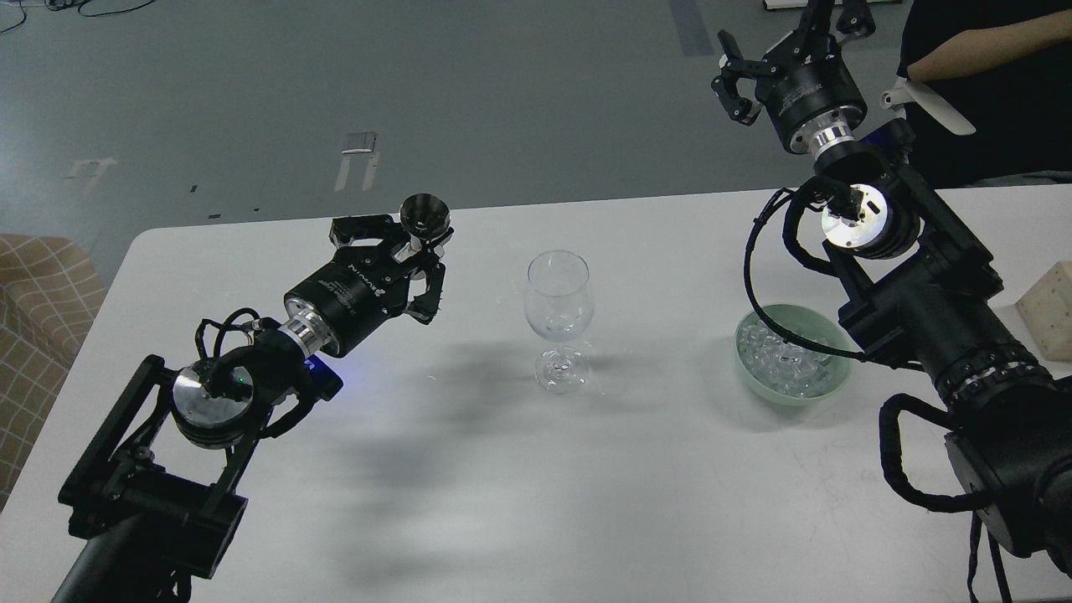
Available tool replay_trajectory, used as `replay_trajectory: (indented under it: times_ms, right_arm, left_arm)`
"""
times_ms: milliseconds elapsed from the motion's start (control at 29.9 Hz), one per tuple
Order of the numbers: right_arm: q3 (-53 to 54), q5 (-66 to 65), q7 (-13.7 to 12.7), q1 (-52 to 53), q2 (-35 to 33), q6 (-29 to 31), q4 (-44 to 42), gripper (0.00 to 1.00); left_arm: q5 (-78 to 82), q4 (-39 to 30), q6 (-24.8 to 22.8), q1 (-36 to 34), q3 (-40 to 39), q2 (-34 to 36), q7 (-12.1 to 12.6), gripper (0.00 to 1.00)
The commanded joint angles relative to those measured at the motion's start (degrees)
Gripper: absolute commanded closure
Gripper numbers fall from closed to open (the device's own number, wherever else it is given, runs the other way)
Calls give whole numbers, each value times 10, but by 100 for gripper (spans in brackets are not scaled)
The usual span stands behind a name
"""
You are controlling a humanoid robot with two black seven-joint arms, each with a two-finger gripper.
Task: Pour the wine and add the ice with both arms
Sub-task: 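Carry the jigger with the left gripper over the wine glass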
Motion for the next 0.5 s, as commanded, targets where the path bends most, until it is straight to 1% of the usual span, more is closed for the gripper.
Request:
replay_trajectory:
  times_ms: [0, 167, 334, 468]
  right_arm:
    - [0, 0, 0, -1, 0, 0, 1, 0]
    - [0, 0, 0, -1, 0, 0, 1, 0]
    - [1, 0, 0, -1, 0, 0, 1, 0]
    - [1, 0, 1, -1, 0, 0, 1, 0]
  left_arm:
    - [3, -1, 6, -4, 5, -2, -1, 100]
    - [19, -1, 14, -15, 7, -3, 0, 100]
    - [24, -1, 24, -40, 36, -3, -1, 100]
    - [29, 1, 27, -46, 42, -11, -2, 100]
